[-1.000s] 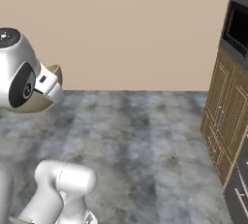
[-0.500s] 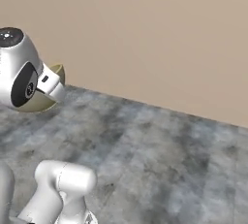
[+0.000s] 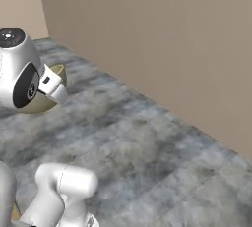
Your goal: Take the smaller bowl and place it next to the appetizer plate on the dining counter , and place the larger bowl next to the plate with cooked food.
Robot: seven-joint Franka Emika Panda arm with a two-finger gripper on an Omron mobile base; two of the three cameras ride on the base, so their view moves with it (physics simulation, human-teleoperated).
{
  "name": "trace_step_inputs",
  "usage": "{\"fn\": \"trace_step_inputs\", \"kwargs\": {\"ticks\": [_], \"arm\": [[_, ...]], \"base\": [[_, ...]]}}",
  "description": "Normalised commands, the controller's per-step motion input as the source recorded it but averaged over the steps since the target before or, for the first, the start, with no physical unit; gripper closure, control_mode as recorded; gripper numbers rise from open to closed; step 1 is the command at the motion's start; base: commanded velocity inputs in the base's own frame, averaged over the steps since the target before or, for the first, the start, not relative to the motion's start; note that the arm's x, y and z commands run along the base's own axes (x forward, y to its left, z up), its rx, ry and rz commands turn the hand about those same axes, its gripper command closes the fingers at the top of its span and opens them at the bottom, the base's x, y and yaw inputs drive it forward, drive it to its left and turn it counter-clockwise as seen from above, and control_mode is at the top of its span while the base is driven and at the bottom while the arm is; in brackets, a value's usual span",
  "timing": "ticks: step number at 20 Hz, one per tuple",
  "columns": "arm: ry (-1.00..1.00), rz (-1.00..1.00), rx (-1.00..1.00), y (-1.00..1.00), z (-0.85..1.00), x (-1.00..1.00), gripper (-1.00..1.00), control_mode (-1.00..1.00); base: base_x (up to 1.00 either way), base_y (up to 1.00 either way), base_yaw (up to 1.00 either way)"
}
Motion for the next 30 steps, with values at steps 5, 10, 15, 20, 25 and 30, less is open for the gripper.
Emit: {"fn": "trace_step_inputs", "kwargs": {"ticks": [5,10,15,20,25,30], "arm": [[0.00,0.00,0.00,0.00,0.00,0.00,1.00,1.00],[0.00,0.00,0.00,0.00,0.00,0.00,1.00,1.00],[0.00,0.00,0.00,0.00,0.00,0.00,1.00,1.00],[0.00,0.00,0.00,0.00,0.00,0.00,1.00,1.00],[0.00,0.00,0.00,0.00,0.00,0.00,1.00,1.00],[0.00,0.00,0.00,0.00,0.00,0.00,1.00,1.00]], "base": [[1.00,-0.09,0.68],[1.00,-0.17,0.53],[1.00,-0.24,0.42],[1.00,-0.37,0.26],[1.00,-0.50,0.23],[1.00,-0.41,0.21]]}}
